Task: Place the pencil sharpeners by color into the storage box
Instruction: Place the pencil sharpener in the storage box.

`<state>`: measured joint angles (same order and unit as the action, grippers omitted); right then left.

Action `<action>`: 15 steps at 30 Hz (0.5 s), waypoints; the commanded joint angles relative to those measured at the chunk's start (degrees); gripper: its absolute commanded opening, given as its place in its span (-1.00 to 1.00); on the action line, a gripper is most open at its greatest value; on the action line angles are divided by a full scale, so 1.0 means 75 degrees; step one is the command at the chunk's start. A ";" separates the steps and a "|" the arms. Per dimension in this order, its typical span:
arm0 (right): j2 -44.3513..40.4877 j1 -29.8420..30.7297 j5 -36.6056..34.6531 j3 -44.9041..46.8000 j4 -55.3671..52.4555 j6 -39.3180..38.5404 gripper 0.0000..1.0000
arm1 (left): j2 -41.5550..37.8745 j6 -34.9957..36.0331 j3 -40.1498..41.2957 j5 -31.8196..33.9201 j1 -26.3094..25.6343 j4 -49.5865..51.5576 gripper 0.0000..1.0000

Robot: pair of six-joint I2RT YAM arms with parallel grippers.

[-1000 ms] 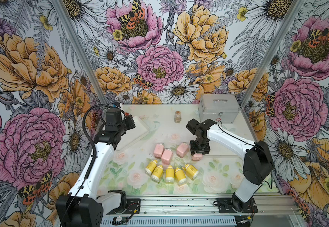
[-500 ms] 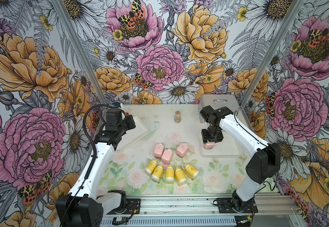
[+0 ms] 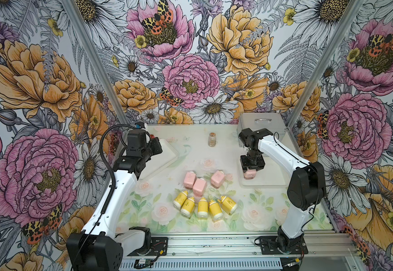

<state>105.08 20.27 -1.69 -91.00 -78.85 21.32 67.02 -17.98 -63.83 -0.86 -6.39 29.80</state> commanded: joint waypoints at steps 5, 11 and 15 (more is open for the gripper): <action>0.0134 -0.0108 0.0214 0.0426 0.0601 -0.0050 -0.29 | -0.0048 0.0159 -0.0006 0.0127 -0.0103 -0.0022 -1.00; 0.0169 -0.0121 0.0331 0.0757 0.0866 -0.0037 -0.29 | -0.0036 0.0161 0.0013 0.0162 -0.0140 -0.0021 -1.00; 0.0213 -0.0138 0.0377 0.0880 0.0991 -0.0024 -0.28 | -0.0024 0.0179 -0.0005 0.0187 -0.0164 -0.0002 -1.00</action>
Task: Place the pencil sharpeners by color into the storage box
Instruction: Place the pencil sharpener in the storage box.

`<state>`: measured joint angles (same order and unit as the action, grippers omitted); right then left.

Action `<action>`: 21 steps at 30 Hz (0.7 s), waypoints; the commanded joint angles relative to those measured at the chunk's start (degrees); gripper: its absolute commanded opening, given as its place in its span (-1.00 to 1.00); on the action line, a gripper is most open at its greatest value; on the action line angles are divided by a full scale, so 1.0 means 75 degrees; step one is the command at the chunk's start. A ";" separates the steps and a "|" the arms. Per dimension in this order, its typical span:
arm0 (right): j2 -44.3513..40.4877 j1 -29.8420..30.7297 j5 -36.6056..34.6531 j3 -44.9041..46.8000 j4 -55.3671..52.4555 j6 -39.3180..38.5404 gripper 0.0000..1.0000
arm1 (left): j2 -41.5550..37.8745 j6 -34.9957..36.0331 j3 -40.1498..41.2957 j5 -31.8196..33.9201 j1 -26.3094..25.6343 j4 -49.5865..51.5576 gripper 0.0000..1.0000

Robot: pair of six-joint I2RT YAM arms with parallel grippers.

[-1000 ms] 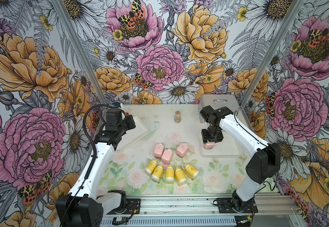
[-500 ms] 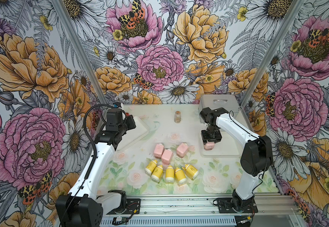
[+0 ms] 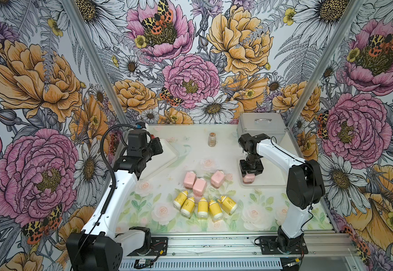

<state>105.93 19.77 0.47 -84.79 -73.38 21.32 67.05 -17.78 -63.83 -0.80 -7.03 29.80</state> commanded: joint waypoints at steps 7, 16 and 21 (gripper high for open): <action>0.0195 -0.0082 0.0178 0.0218 0.0432 0.0026 -0.27 | -0.0017 0.0179 0.0000 0.0254 -0.0135 0.0008 -1.00; 0.0302 -0.0113 0.0251 0.0396 0.0641 0.0135 -0.23 | 0.0008 0.0212 -0.0019 0.0305 -0.0178 0.0045 -1.00; 0.0348 -0.0118 0.0231 0.0477 0.0723 0.0182 -0.18 | 0.0011 0.0214 -0.0019 0.0329 -0.0199 0.0046 -1.00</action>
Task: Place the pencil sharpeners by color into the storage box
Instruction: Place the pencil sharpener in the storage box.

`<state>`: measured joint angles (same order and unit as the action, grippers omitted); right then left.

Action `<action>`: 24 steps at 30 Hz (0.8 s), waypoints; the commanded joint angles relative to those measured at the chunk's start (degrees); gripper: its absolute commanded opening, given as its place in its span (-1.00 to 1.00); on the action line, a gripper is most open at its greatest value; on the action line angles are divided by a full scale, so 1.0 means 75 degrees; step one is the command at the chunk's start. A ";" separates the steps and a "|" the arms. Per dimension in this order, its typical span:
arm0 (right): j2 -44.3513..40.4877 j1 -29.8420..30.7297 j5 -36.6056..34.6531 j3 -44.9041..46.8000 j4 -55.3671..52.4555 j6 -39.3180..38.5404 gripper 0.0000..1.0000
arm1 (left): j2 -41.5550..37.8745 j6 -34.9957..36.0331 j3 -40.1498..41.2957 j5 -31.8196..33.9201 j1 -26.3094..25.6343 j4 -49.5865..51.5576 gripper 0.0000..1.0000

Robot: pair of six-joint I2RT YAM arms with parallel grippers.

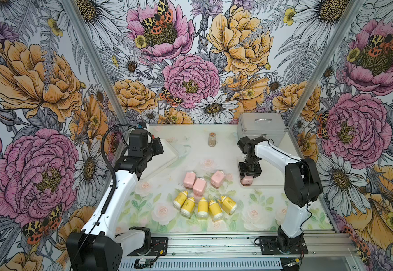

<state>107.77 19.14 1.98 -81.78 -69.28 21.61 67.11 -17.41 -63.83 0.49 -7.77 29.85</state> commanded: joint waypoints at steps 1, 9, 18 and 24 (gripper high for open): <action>0.0115 -0.0032 0.0030 0.0092 0.0188 0.0154 -0.17 | 0.0000 0.0176 -0.0011 0.0157 -0.0094 0.0046 -1.00; 0.0106 -0.0052 -0.0008 0.0297 0.0317 0.0201 0.10 | 0.0000 0.0192 -0.0022 0.0210 -0.0136 0.0057 -1.00; -0.0007 -0.0053 -0.0060 0.0309 0.0325 0.0230 0.43 | 0.0000 0.0195 -0.0032 0.0216 -0.0140 0.0068 -1.00; -0.0217 -0.0050 -0.0047 0.0279 0.0296 0.0261 0.55 | -0.0001 0.0200 -0.0043 0.0206 -0.0148 0.0075 -1.00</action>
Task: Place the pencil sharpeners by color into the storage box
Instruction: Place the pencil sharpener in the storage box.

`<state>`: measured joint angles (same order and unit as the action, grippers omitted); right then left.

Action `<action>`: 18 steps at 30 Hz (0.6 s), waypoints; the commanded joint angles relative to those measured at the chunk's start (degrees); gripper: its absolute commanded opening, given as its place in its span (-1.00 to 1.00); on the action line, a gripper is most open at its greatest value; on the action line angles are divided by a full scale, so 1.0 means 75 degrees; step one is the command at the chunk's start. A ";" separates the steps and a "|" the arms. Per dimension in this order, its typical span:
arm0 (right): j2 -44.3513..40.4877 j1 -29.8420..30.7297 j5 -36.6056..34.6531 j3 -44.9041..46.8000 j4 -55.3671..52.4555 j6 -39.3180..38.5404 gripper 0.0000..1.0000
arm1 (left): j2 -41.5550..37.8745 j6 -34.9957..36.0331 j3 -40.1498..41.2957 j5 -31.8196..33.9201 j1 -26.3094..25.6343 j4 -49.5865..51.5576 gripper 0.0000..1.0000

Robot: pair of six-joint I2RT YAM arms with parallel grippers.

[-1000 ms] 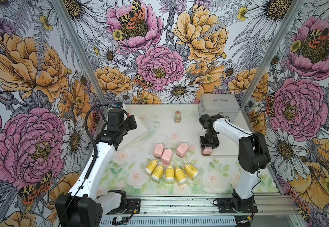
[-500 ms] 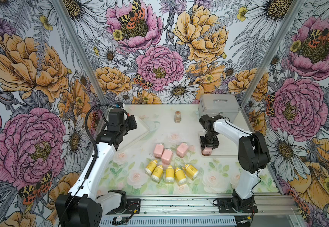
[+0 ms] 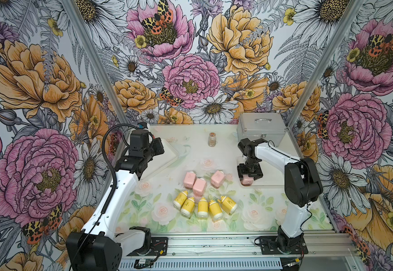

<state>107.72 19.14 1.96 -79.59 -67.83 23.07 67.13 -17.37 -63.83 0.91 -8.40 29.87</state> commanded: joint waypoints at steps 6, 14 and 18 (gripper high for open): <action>-0.0742 -0.0042 0.0028 -0.0104 -0.0114 0.0071 0.58 | 0.0025 0.0192 -0.0053 0.0149 -0.0058 0.0073 -1.00; -0.1584 0.0161 0.0010 -0.0563 -0.0842 0.0314 0.59 | -0.0009 0.0186 -0.0084 0.0209 -0.0125 0.0133 -1.00; -0.1898 0.0532 -0.0099 -0.1076 -0.1266 0.0718 0.63 | -0.0031 0.0186 -0.0116 0.0216 -0.0134 0.0175 -1.00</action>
<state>95.92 21.10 2.13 -84.29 -74.48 25.61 67.20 -17.34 -63.83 1.32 -8.95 30.33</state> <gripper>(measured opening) 0.814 0.047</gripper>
